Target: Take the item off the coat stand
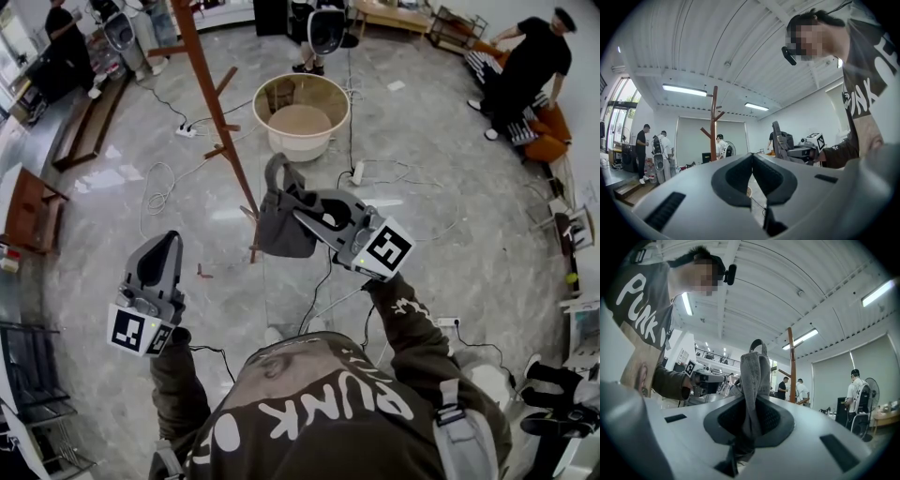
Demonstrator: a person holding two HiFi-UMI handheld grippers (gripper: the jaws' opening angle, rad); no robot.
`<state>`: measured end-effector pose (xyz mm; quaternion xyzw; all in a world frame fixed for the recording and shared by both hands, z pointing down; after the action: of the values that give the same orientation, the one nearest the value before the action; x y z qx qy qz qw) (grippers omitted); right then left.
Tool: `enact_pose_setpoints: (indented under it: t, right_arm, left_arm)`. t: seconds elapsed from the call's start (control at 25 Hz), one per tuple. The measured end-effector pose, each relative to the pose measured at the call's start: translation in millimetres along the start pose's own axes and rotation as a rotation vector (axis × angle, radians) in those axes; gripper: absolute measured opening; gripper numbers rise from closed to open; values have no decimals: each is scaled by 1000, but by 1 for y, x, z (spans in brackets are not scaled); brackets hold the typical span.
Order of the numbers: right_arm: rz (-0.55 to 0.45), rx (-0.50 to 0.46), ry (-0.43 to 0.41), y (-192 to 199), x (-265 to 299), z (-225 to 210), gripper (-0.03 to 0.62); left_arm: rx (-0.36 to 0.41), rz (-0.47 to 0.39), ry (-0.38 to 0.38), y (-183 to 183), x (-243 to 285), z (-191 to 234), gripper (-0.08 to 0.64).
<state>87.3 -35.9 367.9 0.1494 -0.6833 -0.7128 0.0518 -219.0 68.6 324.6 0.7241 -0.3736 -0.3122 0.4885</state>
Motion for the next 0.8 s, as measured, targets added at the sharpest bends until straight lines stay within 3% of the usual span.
enact_pose_setpoints:
  t: [0.8]
  right_arm:
    - [20,-31,23,-6,5,6,39]
  left_arm:
    - [8,-10,8,-5,-8,7,5]
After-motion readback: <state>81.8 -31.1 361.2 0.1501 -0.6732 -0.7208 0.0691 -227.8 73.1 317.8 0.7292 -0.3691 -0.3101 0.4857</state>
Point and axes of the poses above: the fingertips, and each gripper's own axes: x forward along the fingers, z to its left, y out of its underside, the point moved 9 cm from there along -x, backward along the fingers, and after that the axes turned 9 degrees about x, right-handed, at the moved point
